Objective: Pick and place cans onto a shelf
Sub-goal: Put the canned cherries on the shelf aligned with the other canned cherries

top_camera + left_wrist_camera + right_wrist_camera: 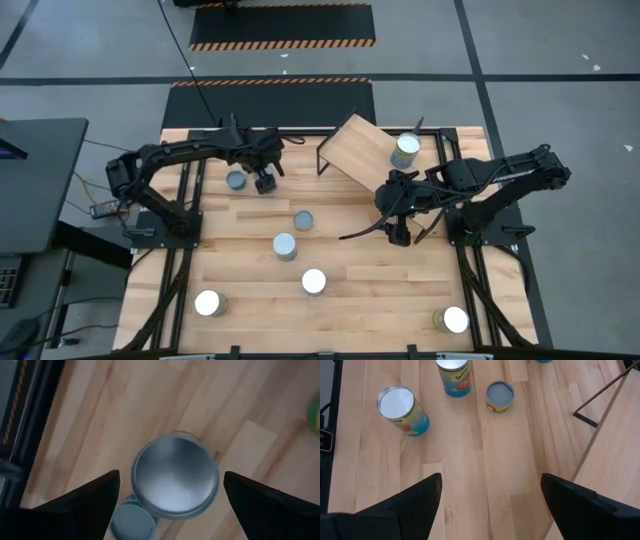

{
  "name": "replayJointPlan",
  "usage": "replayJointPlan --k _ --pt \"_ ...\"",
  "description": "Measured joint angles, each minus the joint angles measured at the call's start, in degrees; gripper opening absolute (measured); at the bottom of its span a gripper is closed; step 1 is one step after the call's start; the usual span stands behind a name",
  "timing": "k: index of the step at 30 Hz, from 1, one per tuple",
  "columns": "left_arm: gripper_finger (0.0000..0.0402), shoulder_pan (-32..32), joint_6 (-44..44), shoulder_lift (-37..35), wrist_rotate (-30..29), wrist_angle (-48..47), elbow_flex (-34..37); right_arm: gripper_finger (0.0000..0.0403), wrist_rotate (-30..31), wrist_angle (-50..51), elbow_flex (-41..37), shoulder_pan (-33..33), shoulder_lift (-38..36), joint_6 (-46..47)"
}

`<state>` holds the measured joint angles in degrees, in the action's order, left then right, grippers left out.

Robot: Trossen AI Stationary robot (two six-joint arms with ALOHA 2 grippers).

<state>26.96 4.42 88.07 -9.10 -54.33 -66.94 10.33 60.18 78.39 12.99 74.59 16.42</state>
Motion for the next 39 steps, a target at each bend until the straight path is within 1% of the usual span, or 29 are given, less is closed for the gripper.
replayJointPlan --k 4,9,13,20,24,27,32,35,39 --pt "0.0364 0.5 6.9 0.0 4.1 0.4 0.9 0.0348 -0.4 0.1 0.0 0.0 0.0 1.1" --pt "0.0364 2.8 12.7 0.0 4.8 0.6 1.0 0.0348 -1.5 0.0 0.0 0.0 0.0 2.4" --pt "0.0364 4.8 14.6 0.0 5.0 0.5 1.0 0.0348 -1.7 0.0 0.0 0.0 0.0 3.5" --pt "0.0364 7.1 17.9 0.6 6.4 1.8 1.1 0.0348 -4.2 0.0 0.0 0.0 0.0 4.6" --pt "0.0364 8.9 19.8 1.1 7.1 2.2 1.0 0.0348 -4.6 0.0 0.0 0.0 0.0 4.8" --pt "0.0364 10.2 20.3 2.4 8.2 2.2 1.1 0.0348 -5.8 0.0 0.0 0.0 0.0 4.9" --pt "0.0364 10.2 20.1 4.1 8.6 4.3 1.1 0.0348 -7.0 0.0 0.0 0.0 0.0 5.3" --pt "0.0364 9.9 18.3 4.0 8.7 7.8 1.1 0.0348 -7.0 0.0 0.0 0.0 0.0 5.3" --pt "0.0357 9.8 16.7 4.4 8.9 7.9 1.0 0.0348 -7.5 0.5 0.0 0.0 0.0 5.5"
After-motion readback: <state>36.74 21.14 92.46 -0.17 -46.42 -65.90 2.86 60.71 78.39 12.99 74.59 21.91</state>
